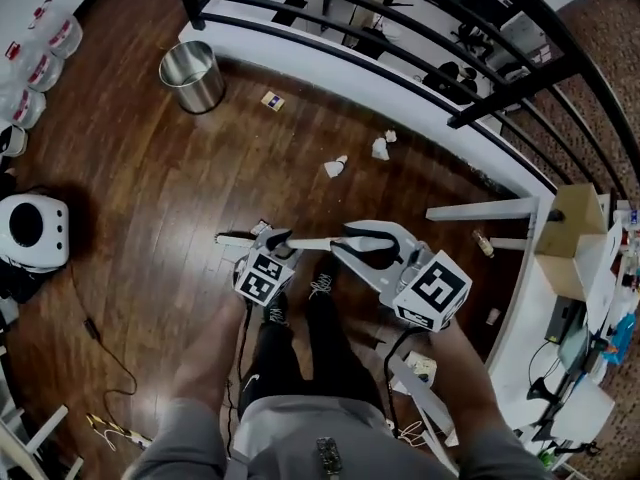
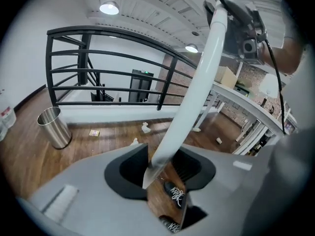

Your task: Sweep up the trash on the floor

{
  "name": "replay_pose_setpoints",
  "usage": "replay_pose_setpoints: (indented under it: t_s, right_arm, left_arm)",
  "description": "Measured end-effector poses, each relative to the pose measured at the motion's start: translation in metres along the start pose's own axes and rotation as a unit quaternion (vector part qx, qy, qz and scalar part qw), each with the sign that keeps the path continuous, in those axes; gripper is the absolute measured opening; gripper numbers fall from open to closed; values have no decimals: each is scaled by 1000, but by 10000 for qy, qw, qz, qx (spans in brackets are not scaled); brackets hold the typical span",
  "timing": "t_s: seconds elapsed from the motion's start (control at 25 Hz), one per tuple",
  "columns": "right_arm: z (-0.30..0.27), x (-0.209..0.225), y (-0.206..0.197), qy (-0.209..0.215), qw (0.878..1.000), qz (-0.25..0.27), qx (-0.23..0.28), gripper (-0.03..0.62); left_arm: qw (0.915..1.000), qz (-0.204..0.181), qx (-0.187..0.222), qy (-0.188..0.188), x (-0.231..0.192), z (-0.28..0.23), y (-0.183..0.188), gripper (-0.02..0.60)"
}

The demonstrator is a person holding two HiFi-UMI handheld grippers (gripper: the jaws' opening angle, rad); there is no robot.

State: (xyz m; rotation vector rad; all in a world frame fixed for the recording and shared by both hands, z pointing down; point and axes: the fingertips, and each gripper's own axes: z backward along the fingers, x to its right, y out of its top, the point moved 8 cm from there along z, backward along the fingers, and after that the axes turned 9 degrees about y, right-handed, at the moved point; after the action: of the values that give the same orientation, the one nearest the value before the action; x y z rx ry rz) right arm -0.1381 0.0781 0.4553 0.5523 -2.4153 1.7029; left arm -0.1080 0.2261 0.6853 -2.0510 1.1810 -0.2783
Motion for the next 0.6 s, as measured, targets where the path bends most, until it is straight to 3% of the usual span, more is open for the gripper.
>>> replay_pose_setpoints:
  t_s: [0.28, 0.6]
  right_arm:
    - [35, 61, 4, -476, 9988, -101, -104, 95]
    - [108, 121, 4, -1308, 9911, -244, -62, 97]
  left_arm:
    - [9998, 64, 163, -131, 5, -55, 47, 150]
    - [9975, -260, 306, -573, 37, -134, 119, 150]
